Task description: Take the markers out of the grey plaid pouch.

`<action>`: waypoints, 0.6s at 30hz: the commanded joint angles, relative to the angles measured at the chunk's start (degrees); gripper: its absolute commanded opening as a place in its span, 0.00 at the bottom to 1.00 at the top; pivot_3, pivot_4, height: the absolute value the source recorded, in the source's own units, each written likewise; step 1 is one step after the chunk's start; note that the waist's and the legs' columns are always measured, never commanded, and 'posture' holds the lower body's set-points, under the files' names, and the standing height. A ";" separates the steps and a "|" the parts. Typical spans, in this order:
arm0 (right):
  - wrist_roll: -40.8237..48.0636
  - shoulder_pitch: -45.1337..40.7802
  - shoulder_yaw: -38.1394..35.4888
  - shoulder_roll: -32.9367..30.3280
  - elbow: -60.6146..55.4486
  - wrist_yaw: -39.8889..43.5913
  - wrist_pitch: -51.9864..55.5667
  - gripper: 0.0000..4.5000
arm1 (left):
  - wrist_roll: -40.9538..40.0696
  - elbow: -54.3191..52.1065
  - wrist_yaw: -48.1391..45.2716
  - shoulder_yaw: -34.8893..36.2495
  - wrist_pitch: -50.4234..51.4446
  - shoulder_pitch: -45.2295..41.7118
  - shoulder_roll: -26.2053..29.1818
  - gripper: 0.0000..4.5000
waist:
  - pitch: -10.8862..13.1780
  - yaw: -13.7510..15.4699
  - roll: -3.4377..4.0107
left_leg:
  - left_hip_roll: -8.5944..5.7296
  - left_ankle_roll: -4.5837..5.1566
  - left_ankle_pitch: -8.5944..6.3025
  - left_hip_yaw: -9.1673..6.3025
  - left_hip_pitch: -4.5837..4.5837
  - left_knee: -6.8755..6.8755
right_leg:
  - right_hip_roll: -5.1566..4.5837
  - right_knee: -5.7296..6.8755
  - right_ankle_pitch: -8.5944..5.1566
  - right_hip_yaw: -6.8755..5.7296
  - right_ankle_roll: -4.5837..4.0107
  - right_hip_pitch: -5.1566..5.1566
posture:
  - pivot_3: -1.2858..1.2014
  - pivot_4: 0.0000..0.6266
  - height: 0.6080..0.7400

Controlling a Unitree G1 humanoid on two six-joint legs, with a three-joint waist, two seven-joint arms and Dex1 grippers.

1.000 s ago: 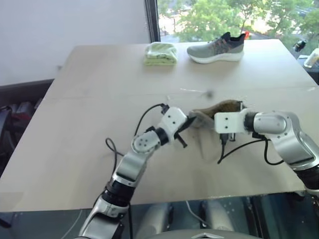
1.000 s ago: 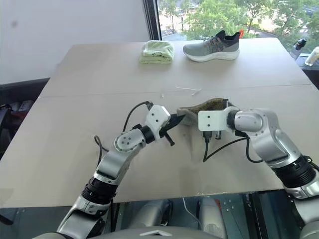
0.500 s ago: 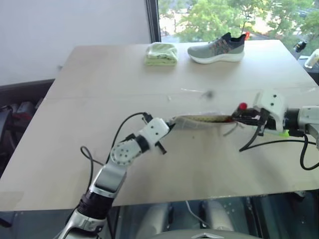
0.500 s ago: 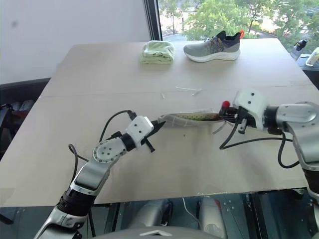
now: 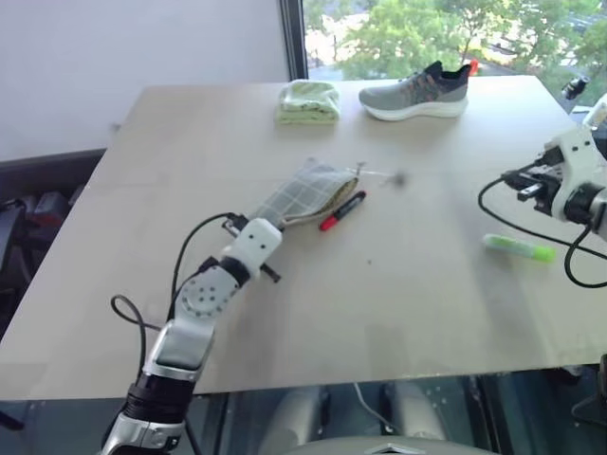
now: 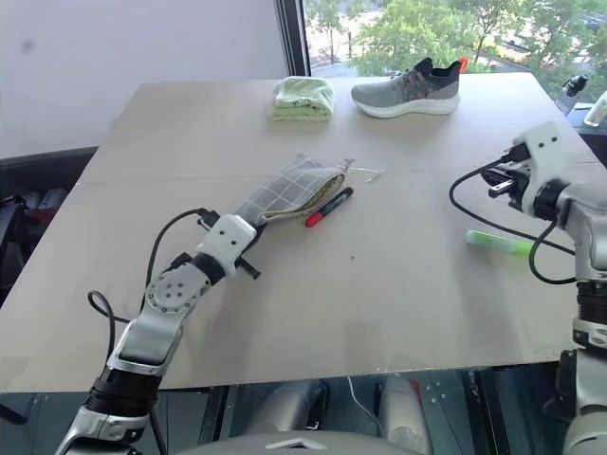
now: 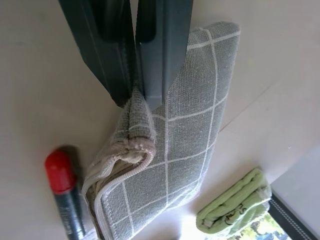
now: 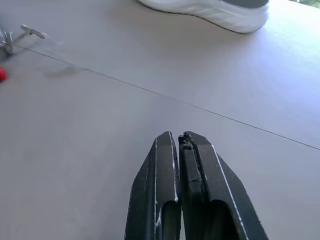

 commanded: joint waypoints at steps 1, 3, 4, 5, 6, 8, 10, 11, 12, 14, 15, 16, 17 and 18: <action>0.92 -0.55 1.55 -0.29 -3.11 1.83 -2.19 0.05 | 0.20 -1.42 -0.07 0.52 -1.58 0.34 -0.05 0.00 | 0.00 -0.14 0.00 | 0.00 0.00 0.00 0.01 0.00 0.00 | 0.00 0.01 0.00 0.01 0.00 -0.01 | 0.52 0.24 1.00; 1.33 0.77 5.60 0.04 -7.64 5.33 -3.71 0.05 | 0.30 -1.65 -0.26 -0.03 -2.04 0.56 -0.25 0.00 | 0.00 -0.28 0.01 | 0.02 0.00 0.00 0.05 0.01 -0.01 | 0.01 0.03 0.00 0.04 0.00 -0.03 | 0.52 0.24 1.00; 2.43 0.90 7.02 1.90 -10.00 5.34 -2.55 0.05 | 0.78 -1.55 -0.39 -0.56 -2.67 0.56 -0.12 0.00 | 0.00 -0.35 0.01 | 0.04 0.00 0.00 0.06 0.01 -0.01 | 0.03 0.04 0.00 0.05 0.00 -0.04 | 0.52 0.24 1.00; 2.98 1.15 8.68 3.41 -12.00 5.31 -1.80 0.05 | 1.37 -1.35 -0.32 -0.91 -3.35 0.50 0.07 0.00 | -0.01 -0.42 0.00 | 0.07 0.00 0.00 0.05 0.01 -0.02 | 0.04 0.05 0.00 0.04 0.00 -0.04 | 0.52 0.24 1.00; 3.37 1.30 10.04 4.74 -13.64 5.05 -0.80 0.05 | 1.81 -1.03 -0.18 -1.02 -3.88 0.40 0.25 0.00 | -0.01 -0.57 0.00 | 0.09 0.00 0.00 0.04 0.02 -0.01 | 0.06 0.06 0.00 0.04 0.00 -0.04 | 0.52 0.24 1.00; 4.14 1.50 12.55 8.17 -16.51 3.91 0.65 0.16 | 2.34 -0.29 0.50 -0.45 -4.26 0.26 0.30 0.00 | -0.01 -0.53 0.00 | 0.10 -0.01 0.00 0.03 0.04 0.00 | 0.06 0.09 0.00 0.05 -0.01 -0.04 | 0.52 0.24 1.00; 4.01 1.18 14.65 11.78 -17.81 1.80 1.58 0.32 | 3.44 0.55 1.29 -0.14 -4.67 0.24 0.47 0.00 | -0.01 -0.31 0.00 | 0.08 -0.01 0.00 -0.01 0.02 0.01 | 0.05 0.09 0.00 0.03 -0.01 -0.04 | 0.52 0.24 1.00; 3.68 0.78 16.00 13.79 -17.63 0.90 1.34 0.45 | 4.22 1.19 1.68 -0.20 -5.06 0.18 0.67 0.00 | -0.01 -0.14 0.00 | 0.05 -0.01 0.00 0.00 0.02 0.01 | 0.04 0.08 0.00 0.02 -0.01 -0.04 | 0.52 0.24 1.00; 3.40 0.52 16.89 15.08 -17.47 0.35 1.14 0.55 | 4.75 1.64 1.93 -0.25 -5.38 0.14 0.79 0.00 | -0.01 -0.03 0.00 | 0.04 -0.01 0.00 -0.01 0.01 0.03 | 0.04 0.07 0.00 0.01 -0.01 -0.04 | 0.52 0.24 1.00; 3.09 -0.73 18.28 18.34 -15.21 -0.71 0.18 0.62 | 5.06 2.13 2.27 0.09 -5.88 0.38 0.84 0.00 | -0.01 -0.08 0.00 | 0.00 -0.01 0.00 -0.03 0.00 0.02 | 0.09 0.05 0.00 -0.03 -0.01 -0.04 | 0.52 0.24 1.00; 2.69 -1.20 18.68 19.26 -14.25 -1.15 -0.23 0.62 | 5.13 2.24 2.38 0.27 -6.01 0.49 0.82 0.00 | 0.00 -0.06 0.00 | -0.01 -0.01 0.00 -0.02 0.00 0.02 | 0.10 0.06 0.00 -0.01 -0.01 -0.05 | 0.52 0.24 1.00; 1.96 -1.97 19.21 20.34 -12.61 -1.79 -1.21 0.62 | 5.31 2.53 2.58 0.45 -6.19 0.53 0.90 0.00 | -0.01 -0.02 0.00 | -0.01 -0.01 0.00 -0.02 -0.01 0.02 | 0.10 0.06 0.00 -0.03 -0.01 -0.05 | 0.52 0.24 1.00; 1.77 -2.96 19.13 22.22 -10.43 -3.09 -1.71 0.62 | 5.53 2.77 2.82 0.67 -6.34 0.65 1.01 0.00 | -0.01 -0.11 0.00 | -0.01 -0.01 0.00 -0.05 -0.01 0.02 | 0.11 0.06 0.00 -0.05 -0.01 -0.05 | 0.52 0.24 1.00; 0.91 -4.00 19.62 23.98 -7.99 -4.42 -2.85 0.62 | 5.66 2.87 3.03 0.95 -6.44 0.83 1.07 0.00 | -0.01 -0.16 0.00 | -0.01 -0.01 0.00 -0.04 0.00 0.02 | 0.13 0.07 0.00 -0.05 -0.01 -0.05 | 0.52 0.24 1.00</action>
